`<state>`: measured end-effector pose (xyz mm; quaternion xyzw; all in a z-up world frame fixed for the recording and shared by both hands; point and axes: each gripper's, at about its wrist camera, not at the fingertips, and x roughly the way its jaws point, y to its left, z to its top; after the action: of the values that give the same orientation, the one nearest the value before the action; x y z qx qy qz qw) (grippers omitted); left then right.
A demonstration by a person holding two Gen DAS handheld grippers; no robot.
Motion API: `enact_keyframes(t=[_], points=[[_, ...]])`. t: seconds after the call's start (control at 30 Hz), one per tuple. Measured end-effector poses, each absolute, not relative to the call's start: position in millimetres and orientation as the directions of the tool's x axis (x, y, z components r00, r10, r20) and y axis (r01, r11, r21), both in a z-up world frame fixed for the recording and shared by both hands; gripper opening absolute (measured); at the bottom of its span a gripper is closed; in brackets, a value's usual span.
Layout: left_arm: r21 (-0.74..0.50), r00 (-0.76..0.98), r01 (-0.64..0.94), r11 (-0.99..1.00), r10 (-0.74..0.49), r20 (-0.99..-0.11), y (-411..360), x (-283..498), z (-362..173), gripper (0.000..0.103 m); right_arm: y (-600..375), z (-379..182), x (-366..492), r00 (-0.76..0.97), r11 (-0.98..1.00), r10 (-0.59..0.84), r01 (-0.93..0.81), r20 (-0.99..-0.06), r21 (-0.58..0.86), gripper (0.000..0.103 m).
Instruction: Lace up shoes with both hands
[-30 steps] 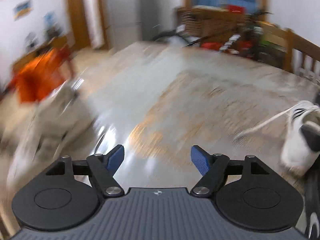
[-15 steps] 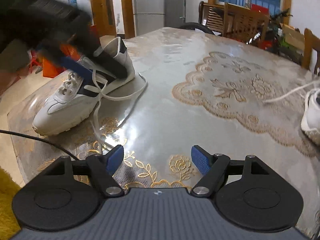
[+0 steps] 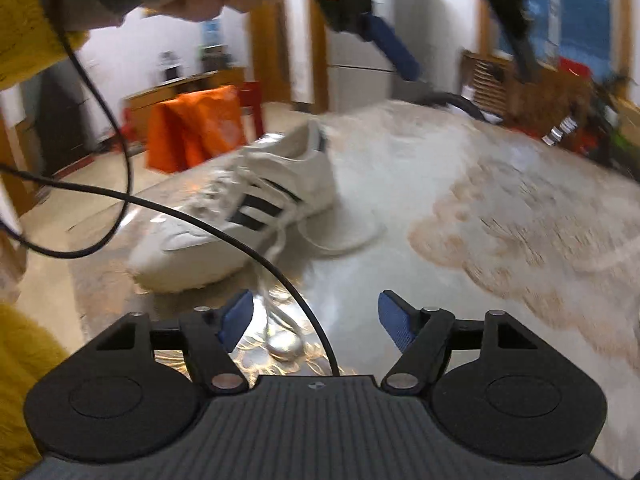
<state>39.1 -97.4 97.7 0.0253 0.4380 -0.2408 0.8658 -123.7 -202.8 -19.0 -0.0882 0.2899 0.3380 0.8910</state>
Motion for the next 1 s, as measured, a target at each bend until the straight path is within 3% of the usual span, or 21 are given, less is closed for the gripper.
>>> enact_keyframes(t=[0.13, 0.3, 0.37, 0.4, 0.43, 0.53, 0.6, 0.77, 1.0], points=[[-0.159, 0.518, 0.307, 0.938, -0.304, -0.799, -44.4, 0.2, 96.5, 0.094, -200.2, -15.2, -121.4, 0.556, 0.683, 0.589, -0.731, -0.587, -0.008, 0.071], [-0.160, 0.475, 0.082, 0.984, -0.180, -0.861, 21.4, -58.3, 76.6, 0.094, -218.0, -7.4, -101.3, 0.452, 0.683, 0.597, -0.719, -0.663, 0.125, 0.071], [-0.192, 0.467, 0.000, 0.981, -0.170, -0.868, 36.4, -75.5, 64.9, 0.094, -214.5, -4.9, -89.9, 0.440, 0.702, 0.589, -0.694, -0.678, 0.160, 0.053], [-0.205, 0.470, -0.031, 0.978, -0.167, -0.867, 40.6, -80.8, 60.8, 0.094, -209.4, -3.4, -85.8, 0.431, 0.694, 0.591, -0.703, -0.682, 0.157, 0.032], [-0.214, 0.472, -0.057, 0.975, -0.162, -0.866, 43.6, -84.8, 57.4, 0.094, -200.8, -0.8, -83.7, 0.422, 0.667, 0.604, -0.731, -0.676, 0.141, 0.017], [-0.226, 0.476, -0.109, 0.968, -0.149, -0.866, 52.6, -94.9, 50.7, 0.094, -166.7, 5.5, -92.3, 0.389, 0.503, 0.652, -0.864, -0.651, -0.012, 0.015], [-0.217, 0.480, -0.120, 0.969, -0.135, -0.867, 54.7, -100.4, 47.1, 0.094, -144.7, 2.6, -92.5, 0.352, 0.408, 0.640, -0.909, -0.683, -0.087, 0.015], [-0.238, 0.494, -0.155, 0.959, -0.133, -0.859, 62.1, -116.3, 39.4, 0.094, -120.3, -15.5, -75.0, 0.272, 0.270, 0.543, -0.952, -0.794, -0.142, 0.015], [-0.253, 0.491, -0.198, 0.947, -0.128, -0.862, 72.0, -126.1, 32.1, 0.094, -119.2, -18.0, -62.2, 0.204, 0.230, 0.498, -0.968, -0.843, -0.099, 0.018]])
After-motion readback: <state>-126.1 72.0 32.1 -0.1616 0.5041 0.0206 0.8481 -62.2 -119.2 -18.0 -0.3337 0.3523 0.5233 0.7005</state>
